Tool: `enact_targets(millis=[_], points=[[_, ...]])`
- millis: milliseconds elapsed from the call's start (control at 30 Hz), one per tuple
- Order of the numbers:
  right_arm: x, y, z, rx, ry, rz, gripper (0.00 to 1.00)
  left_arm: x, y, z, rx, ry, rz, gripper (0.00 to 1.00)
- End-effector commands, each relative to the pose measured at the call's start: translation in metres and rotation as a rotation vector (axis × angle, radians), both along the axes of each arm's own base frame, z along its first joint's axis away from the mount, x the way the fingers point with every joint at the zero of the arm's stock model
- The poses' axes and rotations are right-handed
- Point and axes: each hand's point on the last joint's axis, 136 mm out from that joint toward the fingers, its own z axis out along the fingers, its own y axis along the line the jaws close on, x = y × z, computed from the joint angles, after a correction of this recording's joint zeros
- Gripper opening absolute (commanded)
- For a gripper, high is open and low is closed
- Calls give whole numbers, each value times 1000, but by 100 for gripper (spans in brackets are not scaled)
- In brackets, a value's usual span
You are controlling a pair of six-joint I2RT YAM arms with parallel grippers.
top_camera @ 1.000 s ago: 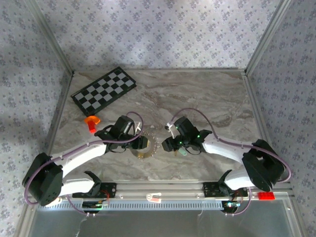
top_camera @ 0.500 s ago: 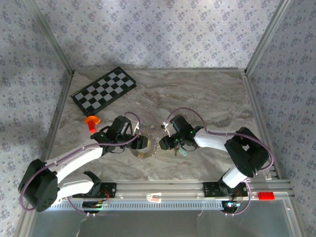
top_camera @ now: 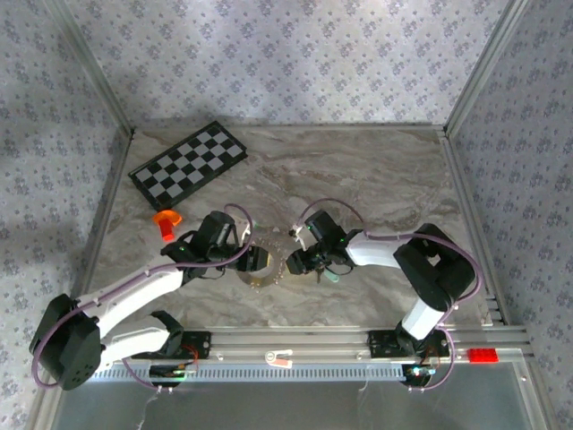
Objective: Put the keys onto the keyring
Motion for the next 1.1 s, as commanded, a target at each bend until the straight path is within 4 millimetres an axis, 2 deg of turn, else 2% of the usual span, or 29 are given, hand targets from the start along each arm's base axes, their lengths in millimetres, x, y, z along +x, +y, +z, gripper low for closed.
enact_targets(millis=[0,367,800,1067], points=[[4,10,7,37,-14,30,28,-1,-2,7,-27,-20,-17,45],[1,12,-2,51,10,44,23,-2,-1,7,-22,-17,-18,46],[0,21,6,108,4,79,24,-2,0,7,-20,-11,-14,46],[-6,21,5,97,2,104,19,-2,-1,5,-18,-7,-12,46]])
